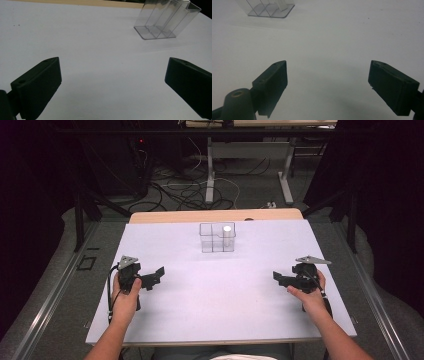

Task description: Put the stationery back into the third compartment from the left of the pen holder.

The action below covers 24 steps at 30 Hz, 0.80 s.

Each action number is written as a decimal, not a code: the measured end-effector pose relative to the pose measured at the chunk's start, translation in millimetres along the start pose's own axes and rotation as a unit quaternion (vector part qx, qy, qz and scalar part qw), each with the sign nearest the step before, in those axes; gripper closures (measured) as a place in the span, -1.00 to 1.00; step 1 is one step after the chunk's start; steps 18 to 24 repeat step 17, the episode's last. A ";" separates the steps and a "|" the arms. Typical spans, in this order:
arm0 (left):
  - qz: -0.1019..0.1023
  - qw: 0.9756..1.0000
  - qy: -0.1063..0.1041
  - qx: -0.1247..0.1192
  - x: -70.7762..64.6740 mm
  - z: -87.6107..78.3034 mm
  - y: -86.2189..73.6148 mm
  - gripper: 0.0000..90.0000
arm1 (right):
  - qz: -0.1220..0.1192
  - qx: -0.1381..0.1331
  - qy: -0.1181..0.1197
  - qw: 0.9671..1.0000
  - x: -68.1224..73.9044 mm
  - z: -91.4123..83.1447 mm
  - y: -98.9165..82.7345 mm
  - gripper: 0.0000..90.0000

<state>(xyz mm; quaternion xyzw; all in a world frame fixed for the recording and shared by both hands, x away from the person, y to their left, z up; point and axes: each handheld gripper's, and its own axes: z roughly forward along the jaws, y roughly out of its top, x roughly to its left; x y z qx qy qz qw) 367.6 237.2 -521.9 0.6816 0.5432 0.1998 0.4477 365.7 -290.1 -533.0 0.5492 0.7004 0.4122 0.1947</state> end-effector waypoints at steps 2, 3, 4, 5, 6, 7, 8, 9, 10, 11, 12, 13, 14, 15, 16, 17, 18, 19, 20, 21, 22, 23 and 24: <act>-0.003 1.000 0.003 -0.001 2.5 -0.4 -0.5 -0.98 | 0.002 -0.002 0.000 1.000 -0.3 -0.3 0.2 -0.67; -0.004 1.000 0.005 -0.001 3.9 -0.9 -0.6 -0.98 | 0.002 -0.003 0.000 1.000 -0.7 -0.2 0.2 -0.67; -0.007 1.000 0.007 -0.002 5.3 -1.2 -0.7 -0.98 | 0.000 -0.002 -0.001 1.000 -1.1 -0.1 0.1 -0.67; -0.010 1.000 0.009 -0.002 6.7 -1.8 -0.8 -0.98 | 0.001 -0.002 -0.001 1.000 -1.2 0.1 0.0 -0.67; -0.011 1.000 0.011 -0.004 8.4 -2.0 -1.0 -0.98 | 0.004 -0.001 -0.001 1.000 -0.9 0.1 0.0 -0.67; -0.015 1.000 0.015 -0.003 9.9 -2.5 -1.2 -0.98 | 0.003 -0.001 -0.001 1.000 -1.1 0.4 0.0 -0.67; -0.018 1.000 0.018 -0.003 11.4 -2.9 -1.3 -0.98 | 0.004 -0.001 -0.001 1.000 -1.0 0.5 0.0 -0.67; -0.019 1.000 0.020 -0.004 13.1 -3.1 -1.4 -0.98 | 0.002 0.000 -0.002 1.000 -1.0 0.6 -0.1 -0.67; -0.022 1.000 0.022 -0.004 14.1 -3.2 -1.5 -0.98 | 0.002 0.000 -0.001 1.000 -0.8 0.6 -0.1 -0.67; -0.023 0.999 0.022 -0.004 15.2 -3.2 -1.6 -0.98 | 0.002 0.000 -0.002 1.000 -0.7 0.6 -0.1 -0.67; -0.023 0.999 0.023 -0.004 16.0 -3.1 -1.6 -0.98 | 0.002 0.000 -0.002 1.000 -0.8 0.6 -0.1 -0.67; -0.025 0.999 0.024 -0.004 16.3 -2.9 -1.7 -0.98 | 0.003 -0.001 -0.002 1.000 -1.0 0.6 -0.1 -0.67; -0.024 0.999 0.023 -0.004 16.7 -2.8 -1.9 -0.98 | 0.004 -0.001 -0.003 1.000 -1.0 0.8 -0.1 -0.67; -0.024 0.999 0.023 -0.004 16.9 -2.7 -2.0 -0.98 | 0.004 -0.001 -0.003 1.000 -1.2 0.8 -0.1 -0.67; -0.023 0.999 0.023 -0.003 17.0 -2.5 -2.2 -0.98 | 0.004 0.000 -0.003 1.000 -1.4 0.9 -0.1 -0.67; -0.022 0.999 0.024 -0.002 17.1 -2.5 -2.3 -0.98 | 0.003 -0.001 -0.005 1.000 -1.7 1.1 -0.1 -0.67; -0.022 0.999 0.024 -0.002 17.1 -2.5 -2.3 -0.98 | 0.003 -0.001 -0.005 1.000 -1.7 1.1 -0.1 -0.67; -0.022 0.999 0.024 -0.002 17.1 -2.5 -2.3 -0.98 | 0.003 -0.001 -0.005 1.000 -1.7 1.1 -0.1 -0.67; -0.022 0.999 0.024 -0.002 17.1 -2.5 -2.3 -0.98 | 0.003 -0.001 -0.005 1.000 -1.7 1.1 -0.1 -0.67; -0.022 0.999 0.024 -0.002 17.1 -2.5 -2.3 -0.98 | 0.003 -0.001 -0.005 1.000 -1.7 1.1 -0.1 -0.67; -0.022 0.999 0.024 -0.002 17.1 -2.5 -2.3 -0.98 | 0.003 -0.001 -0.005 1.000 -1.7 1.1 -0.1 -0.67; -0.022 0.999 0.024 -0.002 17.1 -2.5 -2.3 -0.98 | 0.003 -0.001 -0.005 1.000 -1.7 1.1 -0.1 -0.67; -0.022 0.999 0.024 -0.002 17.1 -2.5 -2.3 -0.98 | 0.003 -0.001 -0.005 1.000 -1.7 1.1 -0.1 -0.67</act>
